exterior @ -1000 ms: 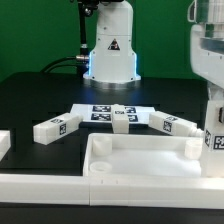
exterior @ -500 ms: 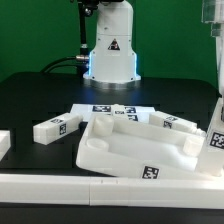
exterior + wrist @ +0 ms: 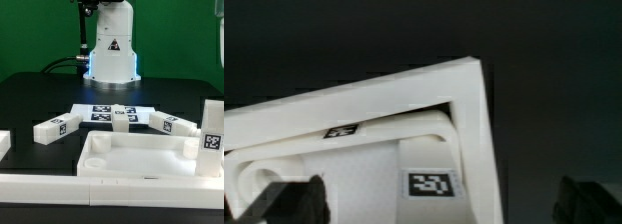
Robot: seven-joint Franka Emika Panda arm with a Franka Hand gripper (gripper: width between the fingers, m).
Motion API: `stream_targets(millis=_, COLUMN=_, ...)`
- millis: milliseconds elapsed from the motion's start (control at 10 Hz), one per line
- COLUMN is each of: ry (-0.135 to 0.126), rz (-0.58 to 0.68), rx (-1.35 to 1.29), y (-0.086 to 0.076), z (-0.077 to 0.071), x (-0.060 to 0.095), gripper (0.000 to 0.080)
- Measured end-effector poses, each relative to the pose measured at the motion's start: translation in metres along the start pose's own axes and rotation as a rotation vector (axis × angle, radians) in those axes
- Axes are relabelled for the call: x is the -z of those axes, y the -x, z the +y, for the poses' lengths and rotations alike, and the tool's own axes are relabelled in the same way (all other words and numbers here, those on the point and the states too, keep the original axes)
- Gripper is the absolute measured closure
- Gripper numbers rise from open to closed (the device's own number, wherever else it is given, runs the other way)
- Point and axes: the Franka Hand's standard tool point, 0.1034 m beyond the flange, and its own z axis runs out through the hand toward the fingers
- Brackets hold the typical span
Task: Assemble desk
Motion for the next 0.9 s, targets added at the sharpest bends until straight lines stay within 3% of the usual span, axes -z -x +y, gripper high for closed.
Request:
stream_targets(millis=100, ry=-0.019, rz=-0.016, rx=0.054, y=0.004, z=-0.006, x=0.016, gripper=0.0158)
stream_targets(millis=200, ry=-0.008, rz=-0.025, rx=0.079, y=0.005, z=-0.007, x=0.027, gripper=0.0151)
stream_targets(millis=700, ry=-0.007, rz=-0.021, rx=0.08, y=0.004, z=-0.006, x=0.022, gripper=0.015)
stream_targets(millis=900, ry=-0.017, rz=-0.027, rx=0.174, y=0.004, z=-0.009, x=0.029, gripper=0.015)
